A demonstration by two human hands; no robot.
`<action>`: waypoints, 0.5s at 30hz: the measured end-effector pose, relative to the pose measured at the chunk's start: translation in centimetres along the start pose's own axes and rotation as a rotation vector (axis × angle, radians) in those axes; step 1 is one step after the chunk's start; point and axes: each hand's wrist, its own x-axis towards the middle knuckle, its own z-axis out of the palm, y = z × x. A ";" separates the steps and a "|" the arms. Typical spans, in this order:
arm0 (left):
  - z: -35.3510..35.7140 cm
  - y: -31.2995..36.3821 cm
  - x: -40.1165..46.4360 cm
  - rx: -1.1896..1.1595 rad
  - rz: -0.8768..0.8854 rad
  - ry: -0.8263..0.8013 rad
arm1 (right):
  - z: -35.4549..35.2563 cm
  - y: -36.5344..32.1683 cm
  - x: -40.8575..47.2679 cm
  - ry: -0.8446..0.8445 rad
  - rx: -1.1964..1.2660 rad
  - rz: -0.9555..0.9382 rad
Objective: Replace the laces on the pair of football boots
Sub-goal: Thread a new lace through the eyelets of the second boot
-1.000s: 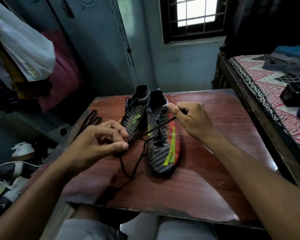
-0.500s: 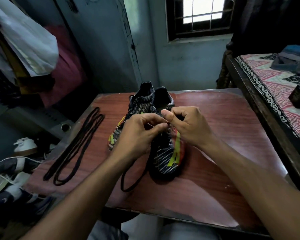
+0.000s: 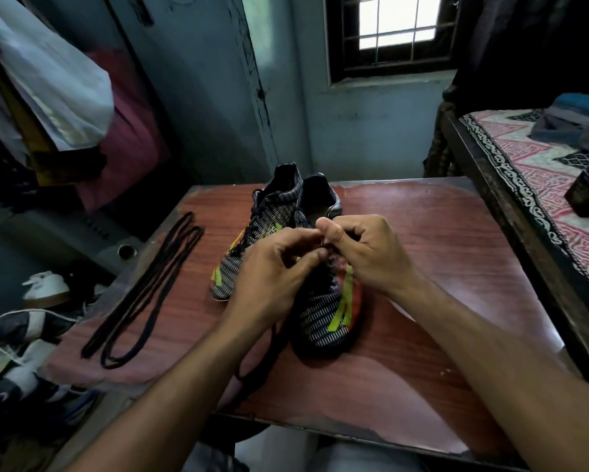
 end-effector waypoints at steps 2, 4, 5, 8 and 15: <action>0.4 -0.5 -0.4 0.020 0.015 0.094 | -0.7 0.4 0.2 0.001 -0.009 0.016; 0.8 -1.2 -0.9 0.029 0.012 0.176 | -1.7 0.8 0.4 -0.083 -0.089 0.004; 1.1 -1.5 -1.2 0.029 0.011 0.202 | -2.1 1.0 0.4 -0.161 -0.144 0.002; 1.9 -1.9 -2.5 0.055 0.068 0.198 | -2.6 1.1 0.3 -0.382 -0.232 0.023; 2.6 -2.3 -2.7 0.130 0.058 0.229 | -2.7 1.0 0.3 -0.461 -0.309 0.013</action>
